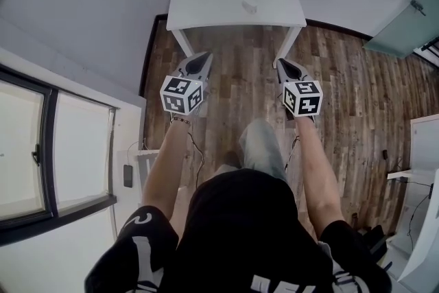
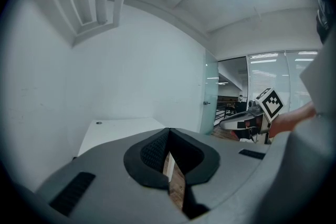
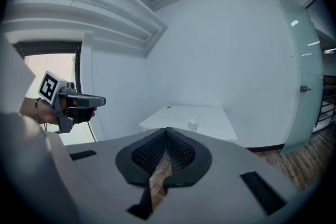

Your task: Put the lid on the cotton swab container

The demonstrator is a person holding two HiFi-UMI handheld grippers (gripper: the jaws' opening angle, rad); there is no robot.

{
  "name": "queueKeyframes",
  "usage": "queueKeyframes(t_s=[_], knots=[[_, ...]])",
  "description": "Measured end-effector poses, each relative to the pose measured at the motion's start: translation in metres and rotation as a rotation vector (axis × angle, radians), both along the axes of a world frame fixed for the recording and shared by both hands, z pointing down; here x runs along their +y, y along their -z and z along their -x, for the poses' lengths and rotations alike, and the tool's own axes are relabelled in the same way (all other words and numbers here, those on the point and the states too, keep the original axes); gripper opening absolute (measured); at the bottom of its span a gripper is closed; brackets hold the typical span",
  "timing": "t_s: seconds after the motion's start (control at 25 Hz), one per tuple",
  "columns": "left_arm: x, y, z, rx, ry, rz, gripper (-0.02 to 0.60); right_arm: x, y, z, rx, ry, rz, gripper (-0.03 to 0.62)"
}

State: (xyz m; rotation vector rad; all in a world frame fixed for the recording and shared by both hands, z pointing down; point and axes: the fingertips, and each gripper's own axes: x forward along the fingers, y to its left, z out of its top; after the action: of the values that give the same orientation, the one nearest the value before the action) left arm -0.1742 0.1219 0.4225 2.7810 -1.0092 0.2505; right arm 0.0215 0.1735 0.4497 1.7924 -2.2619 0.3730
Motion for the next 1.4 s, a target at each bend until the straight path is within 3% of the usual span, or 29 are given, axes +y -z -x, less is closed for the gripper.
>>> queueKeyframes(t_s=[0.36, 0.96, 1.4], knots=[[-0.05, -0.009, -0.042, -0.015, 0.009, 0.011, 0.025, -0.061, -0.005, -0.045, 0.02, 0.033, -0.005, 0.014], [-0.182, -0.016, -0.137, -0.015, 0.136, 0.026, 0.025, -0.221, -0.004, -0.141, -0.025, 0.148, -0.002, 0.014], [-0.217, -0.022, -0.16, 0.001, 0.223, 0.032, 0.025, -0.273, -0.017, -0.154, -0.046, 0.243, 0.03, 0.014]])
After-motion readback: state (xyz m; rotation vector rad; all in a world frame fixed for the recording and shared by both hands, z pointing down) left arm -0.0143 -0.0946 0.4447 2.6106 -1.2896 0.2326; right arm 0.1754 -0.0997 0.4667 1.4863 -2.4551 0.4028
